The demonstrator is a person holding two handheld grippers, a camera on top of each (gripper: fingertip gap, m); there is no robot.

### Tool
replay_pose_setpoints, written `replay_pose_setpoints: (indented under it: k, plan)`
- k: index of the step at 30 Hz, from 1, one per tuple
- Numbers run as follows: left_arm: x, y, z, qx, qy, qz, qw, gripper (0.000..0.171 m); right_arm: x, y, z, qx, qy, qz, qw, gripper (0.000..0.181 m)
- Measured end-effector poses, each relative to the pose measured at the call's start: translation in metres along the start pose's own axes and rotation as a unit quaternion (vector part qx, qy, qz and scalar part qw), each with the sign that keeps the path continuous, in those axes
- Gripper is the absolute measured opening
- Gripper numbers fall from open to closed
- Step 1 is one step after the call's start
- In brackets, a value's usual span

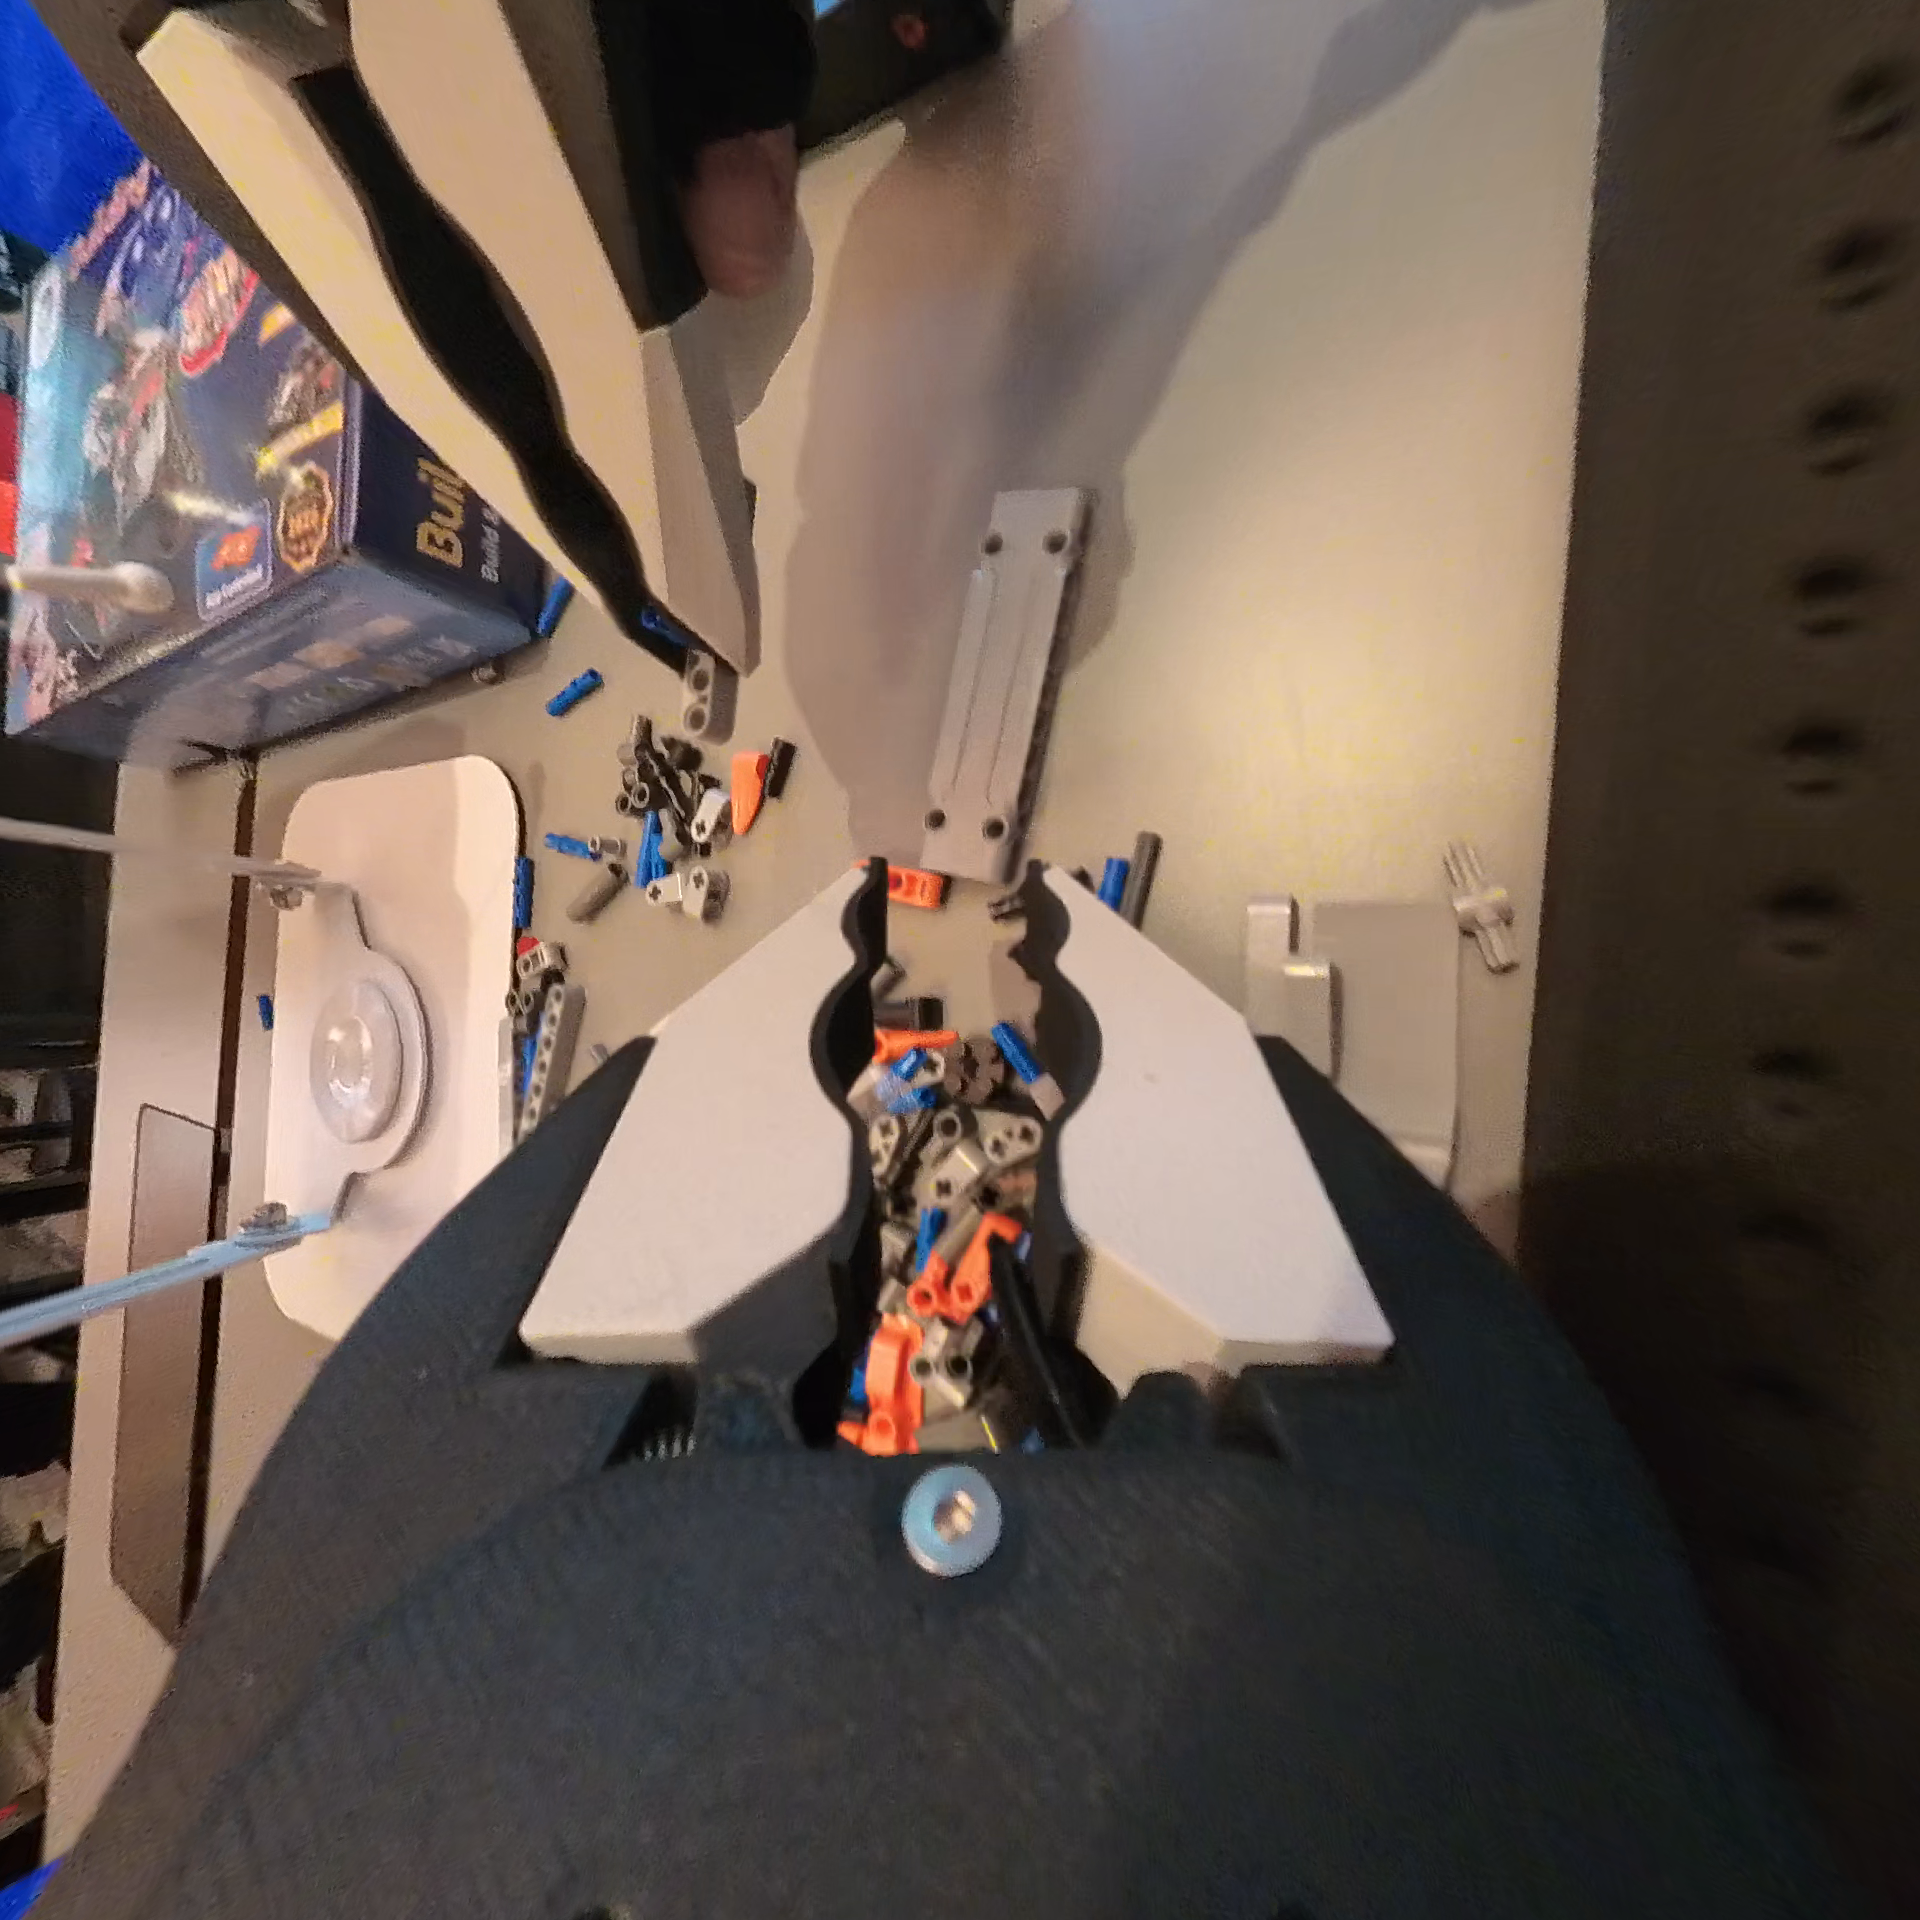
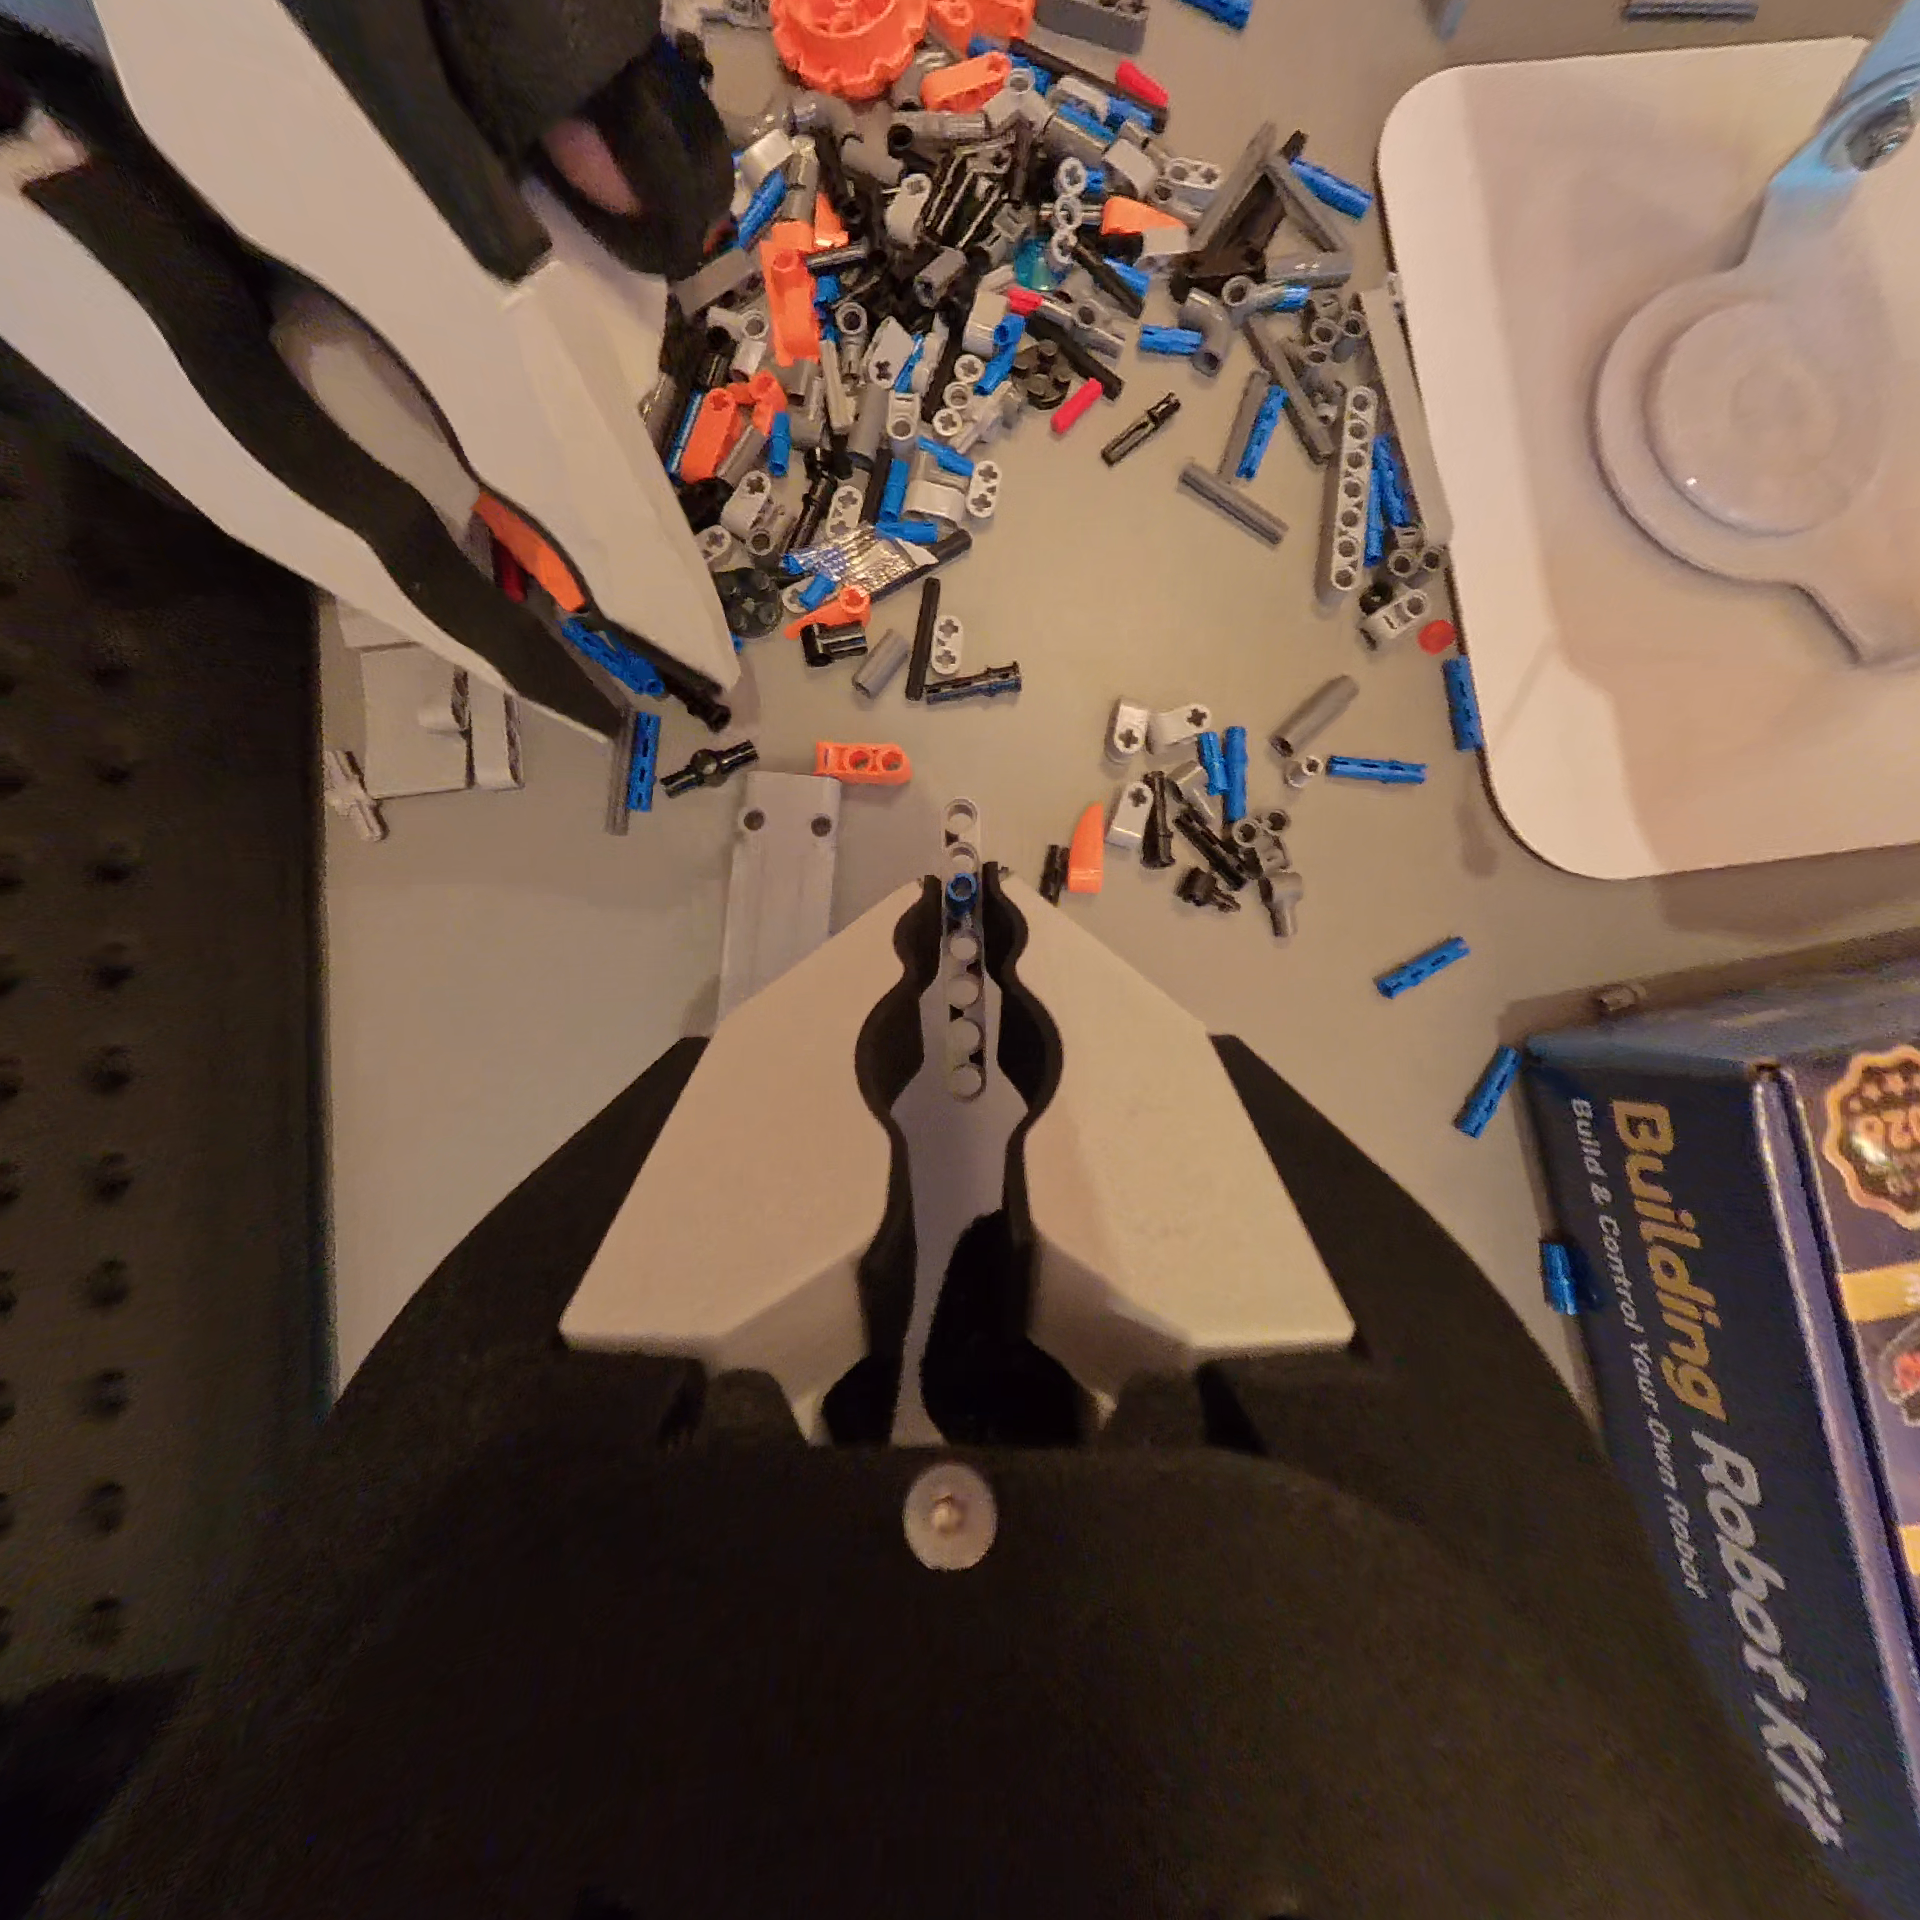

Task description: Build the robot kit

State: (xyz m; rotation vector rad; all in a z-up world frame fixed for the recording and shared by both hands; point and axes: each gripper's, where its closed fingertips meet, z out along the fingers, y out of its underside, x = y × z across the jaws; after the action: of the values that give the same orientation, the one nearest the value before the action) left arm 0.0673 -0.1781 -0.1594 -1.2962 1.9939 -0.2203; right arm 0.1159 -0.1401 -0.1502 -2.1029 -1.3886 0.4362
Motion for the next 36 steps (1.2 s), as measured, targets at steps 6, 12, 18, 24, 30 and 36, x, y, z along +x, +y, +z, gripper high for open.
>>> replay_pose_setpoints:
  k: [6,12,18,24,30,36]
  plan:
    - [-0.026,0.029,-0.061,0.042,-0.023,-0.072,0.996,0.016,0.001,0.014,0.018,-0.046,-0.003,0.028,0.999,0.005]
    - [-0.059,0.083,-0.115,0.076,-0.097,-0.171,0.978,0.010,-0.007,0.026,0.029,-0.077,-0.028,0.038,0.996,0.005]
    - [-0.056,0.123,-0.136,0.053,-0.127,-0.199,0.970,0.011,-0.010,0.030,0.032,-0.083,-0.038,0.048,0.995,0.013]
    - [-0.043,0.148,-0.153,0.038,-0.144,-0.217,0.965,0.011,-0.010,0.017,0.025,-0.057,-0.025,0.028,0.998,0.013]
    - [-0.038,0.169,-0.175,0.027,-0.174,-0.222,0.959,0.009,-0.003,-0.001,0.013,-0.013,0.007,0.007,1.000,0.012]
    - [-0.065,0.218,-0.218,-0.030,-0.247,-0.219,0.943,0.009,-0.004,-0.022,0.004,0.037,0.036,-0.030,0.998,0.010]
